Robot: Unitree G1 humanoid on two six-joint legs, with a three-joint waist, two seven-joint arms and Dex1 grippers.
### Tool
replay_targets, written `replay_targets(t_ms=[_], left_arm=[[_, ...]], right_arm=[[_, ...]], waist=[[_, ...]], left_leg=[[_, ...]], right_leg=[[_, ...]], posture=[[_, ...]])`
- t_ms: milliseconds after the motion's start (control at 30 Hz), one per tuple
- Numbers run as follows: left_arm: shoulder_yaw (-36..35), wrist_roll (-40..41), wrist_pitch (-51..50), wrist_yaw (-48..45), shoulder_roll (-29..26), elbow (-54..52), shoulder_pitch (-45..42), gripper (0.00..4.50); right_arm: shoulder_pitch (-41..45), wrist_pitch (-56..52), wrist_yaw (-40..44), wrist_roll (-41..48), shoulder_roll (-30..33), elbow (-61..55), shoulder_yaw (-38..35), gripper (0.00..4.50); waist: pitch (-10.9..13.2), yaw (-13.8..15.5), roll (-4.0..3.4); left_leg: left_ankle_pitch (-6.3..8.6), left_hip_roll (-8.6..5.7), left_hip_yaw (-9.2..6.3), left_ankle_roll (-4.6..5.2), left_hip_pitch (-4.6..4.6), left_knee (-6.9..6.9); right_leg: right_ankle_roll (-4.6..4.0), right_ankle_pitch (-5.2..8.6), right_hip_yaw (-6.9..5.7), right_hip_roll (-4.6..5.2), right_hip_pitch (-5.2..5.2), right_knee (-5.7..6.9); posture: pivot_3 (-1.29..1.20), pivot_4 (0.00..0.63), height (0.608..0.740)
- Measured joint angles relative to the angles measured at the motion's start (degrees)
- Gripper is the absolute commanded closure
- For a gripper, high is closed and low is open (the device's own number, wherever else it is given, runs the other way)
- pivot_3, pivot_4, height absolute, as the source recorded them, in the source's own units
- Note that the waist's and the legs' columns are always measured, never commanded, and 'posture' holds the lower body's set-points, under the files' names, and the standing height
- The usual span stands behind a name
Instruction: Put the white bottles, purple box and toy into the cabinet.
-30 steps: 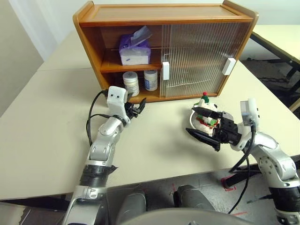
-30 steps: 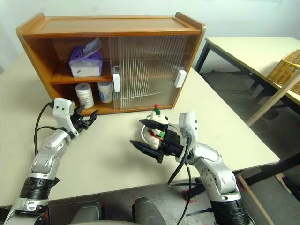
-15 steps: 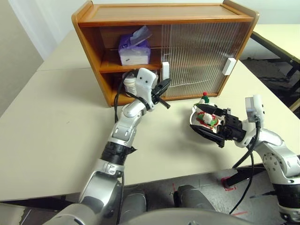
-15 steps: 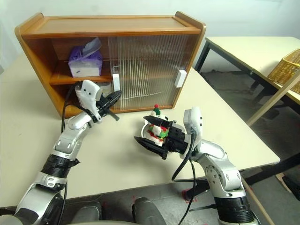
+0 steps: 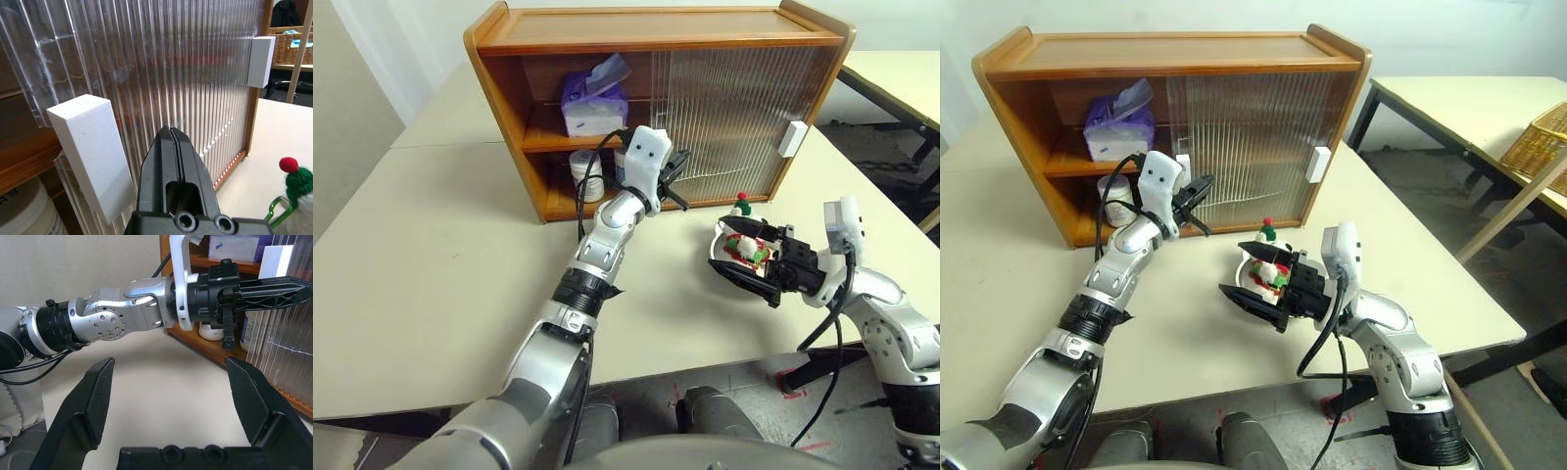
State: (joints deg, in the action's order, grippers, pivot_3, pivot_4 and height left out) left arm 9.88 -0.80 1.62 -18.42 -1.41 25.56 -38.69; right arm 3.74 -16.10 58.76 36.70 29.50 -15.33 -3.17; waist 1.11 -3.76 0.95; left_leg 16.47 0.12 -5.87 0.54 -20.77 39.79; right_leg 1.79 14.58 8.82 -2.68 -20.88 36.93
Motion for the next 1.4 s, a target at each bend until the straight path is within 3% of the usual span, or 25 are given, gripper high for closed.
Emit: replay_targets(t_ms=[333,1400], left_arm=[[-0.36,-1.47,-1.03,4.47,-0.61,-1.17,0.34,4.45],[-6.13,-1.22,-12.97,8.73,-6.72,-21.68,11.37,4.45]], right_arm=[[0.15,-0.04,0.03,-0.01,-0.19,-0.01,0.08,0.0],[0.16,0.51,2.68,-0.39,-0.38,0.7,1.22,0.0]], waist=[[0.0,-0.09,-0.01],[-0.01,-0.31,-0.05]], left_leg=[[0.02,-0.01,0.01,0.04,-0.05,0.0],[0.0,0.02,0.04,0.0,0.19,0.0]], right_leg=[[0.04,-0.01,0.0,-0.02,0.01,-0.13],[-0.27,-0.24,-0.01,-0.07,0.09,-0.13]], posture=[[-0.1,0.014,0.74],[-0.07,0.01,0.74]])
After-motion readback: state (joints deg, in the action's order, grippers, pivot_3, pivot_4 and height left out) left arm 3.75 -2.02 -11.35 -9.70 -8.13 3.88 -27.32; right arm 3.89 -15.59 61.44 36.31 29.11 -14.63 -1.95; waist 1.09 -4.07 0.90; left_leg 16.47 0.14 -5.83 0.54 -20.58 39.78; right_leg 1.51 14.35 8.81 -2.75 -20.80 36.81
